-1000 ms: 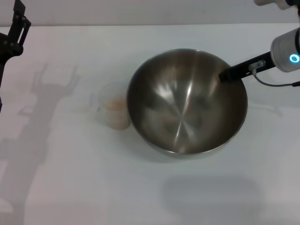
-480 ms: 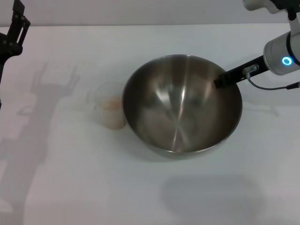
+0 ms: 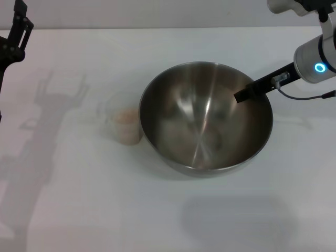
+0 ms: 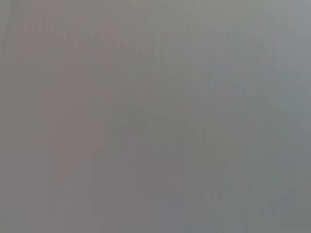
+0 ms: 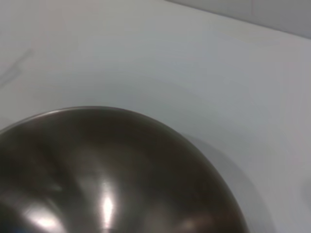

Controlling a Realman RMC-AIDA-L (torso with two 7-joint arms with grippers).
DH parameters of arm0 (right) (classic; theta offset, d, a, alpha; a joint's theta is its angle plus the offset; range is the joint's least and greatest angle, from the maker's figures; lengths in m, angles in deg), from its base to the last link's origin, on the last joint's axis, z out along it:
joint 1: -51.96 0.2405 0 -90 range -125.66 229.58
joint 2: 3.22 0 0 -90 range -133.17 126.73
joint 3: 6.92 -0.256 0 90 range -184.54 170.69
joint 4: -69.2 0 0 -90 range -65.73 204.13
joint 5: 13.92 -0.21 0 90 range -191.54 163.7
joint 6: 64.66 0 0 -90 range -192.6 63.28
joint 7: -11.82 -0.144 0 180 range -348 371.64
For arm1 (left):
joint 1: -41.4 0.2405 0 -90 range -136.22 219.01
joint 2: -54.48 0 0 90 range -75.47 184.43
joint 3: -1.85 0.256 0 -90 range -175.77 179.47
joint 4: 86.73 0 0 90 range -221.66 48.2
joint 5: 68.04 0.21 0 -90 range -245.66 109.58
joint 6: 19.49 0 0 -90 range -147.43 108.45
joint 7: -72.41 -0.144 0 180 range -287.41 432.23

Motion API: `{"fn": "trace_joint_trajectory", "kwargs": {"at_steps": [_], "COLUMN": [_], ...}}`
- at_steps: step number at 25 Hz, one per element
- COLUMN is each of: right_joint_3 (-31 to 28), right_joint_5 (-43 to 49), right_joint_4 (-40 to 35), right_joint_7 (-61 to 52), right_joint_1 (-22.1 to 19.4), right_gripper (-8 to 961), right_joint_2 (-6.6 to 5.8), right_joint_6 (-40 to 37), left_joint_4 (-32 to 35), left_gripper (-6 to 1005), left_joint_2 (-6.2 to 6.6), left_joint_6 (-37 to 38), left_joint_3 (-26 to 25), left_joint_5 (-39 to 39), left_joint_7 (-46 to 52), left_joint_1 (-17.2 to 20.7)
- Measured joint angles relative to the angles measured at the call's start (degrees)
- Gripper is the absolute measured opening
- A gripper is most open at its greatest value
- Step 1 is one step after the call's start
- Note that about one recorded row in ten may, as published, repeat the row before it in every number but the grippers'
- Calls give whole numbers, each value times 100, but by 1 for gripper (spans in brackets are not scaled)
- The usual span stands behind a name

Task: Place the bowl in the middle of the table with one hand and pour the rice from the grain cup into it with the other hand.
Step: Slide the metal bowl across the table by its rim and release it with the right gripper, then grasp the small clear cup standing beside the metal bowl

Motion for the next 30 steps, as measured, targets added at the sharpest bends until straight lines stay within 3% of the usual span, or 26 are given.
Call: {"fn": "trace_joint_trajectory", "kwargs": {"at_steps": [7,14,18,21,24,30], "right_joint_3": [213,315,562,964,1555,2723], "right_joint_5": [-20,348,484,572,674,908], "right_joint_4": [-635,-1331,-1704,-1984,-2126,-1696], "right_joint_7": [-121,-266,-202,-90,-53,-88], "right_joint_1": [-98,-123,-178,-420,-846,-1746], "right_gripper": [441,441,441,441,440,440], "right_joint_2": [14,5,7,26,36,69], "right_joint_6": [-22,-167,-617,-1442,-2820,-6605], "left_joint_4": [0,-1,-103,-125,-118,-106], "left_gripper": [773,770,769,768,767,765], "left_joint_2": [-2,-4,-2,6,7,6], "left_joint_6": [85,235,336,407,429,429], "left_joint_3": [4,11,73,129,147,150], "left_joint_5": [0,0,-1,0,-1,-1], "left_joint_7": [28,54,62,64,65,67], "left_joint_1": [71,191,301,359,379,400]}}
